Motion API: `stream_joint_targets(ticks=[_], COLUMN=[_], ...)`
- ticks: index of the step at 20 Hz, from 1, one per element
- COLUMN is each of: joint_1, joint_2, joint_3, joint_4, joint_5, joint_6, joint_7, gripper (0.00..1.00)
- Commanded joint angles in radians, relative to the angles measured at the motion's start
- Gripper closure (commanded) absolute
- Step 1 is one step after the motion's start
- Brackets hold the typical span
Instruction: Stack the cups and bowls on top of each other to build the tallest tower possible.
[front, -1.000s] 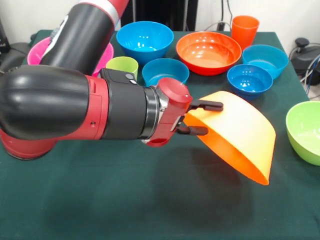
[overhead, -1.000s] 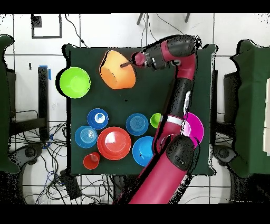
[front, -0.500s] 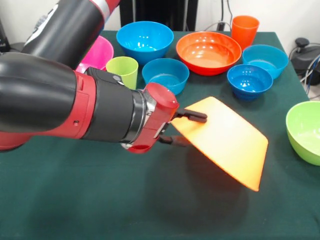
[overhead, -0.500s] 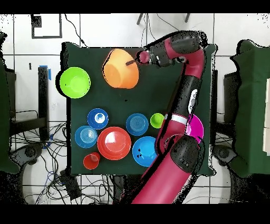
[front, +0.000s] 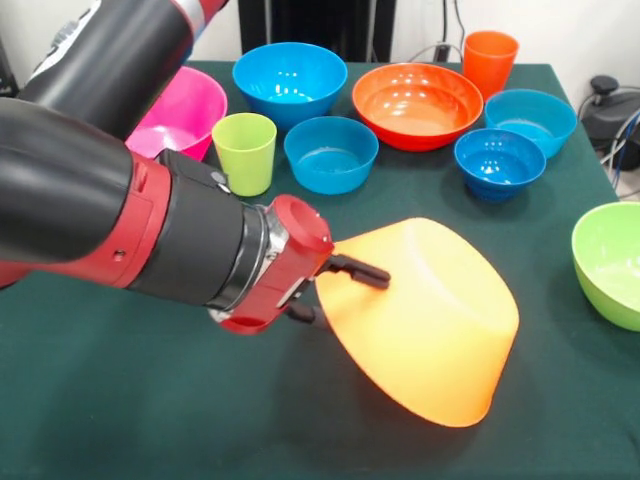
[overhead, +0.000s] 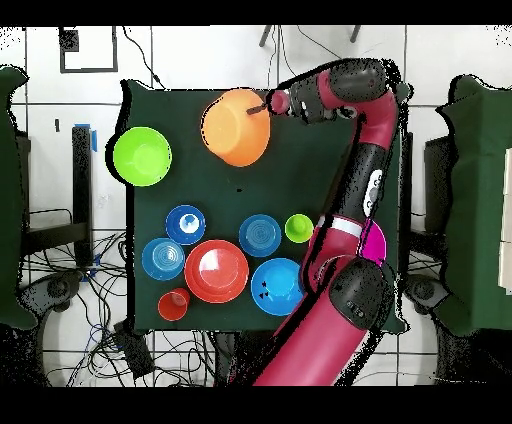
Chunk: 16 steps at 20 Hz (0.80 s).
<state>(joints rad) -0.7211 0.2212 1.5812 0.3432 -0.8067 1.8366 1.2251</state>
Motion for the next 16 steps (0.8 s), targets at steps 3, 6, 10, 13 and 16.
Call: stream_joint_targets(ticks=[3,6,10,13,16], joint_1=[-0.018,-0.019,-0.023,-0.024,-0.021], joint_2=[-0.078,-0.085,-0.095,-0.098,-0.100], joint_3=[-0.190,-0.207,-0.225,-0.235,-0.247], joint_4=[0.056,0.071,0.085,0.089,0.090], joint_5=[-0.089,-0.074,-0.065,-0.060,-0.055], joint_6=[-0.195,-0.213,-0.227,-0.234,-0.236], joint_7=[-0.299,-0.284,-0.278,-0.279,-0.271], gripper=[0.00,0.00,0.00,0.00,0.00])
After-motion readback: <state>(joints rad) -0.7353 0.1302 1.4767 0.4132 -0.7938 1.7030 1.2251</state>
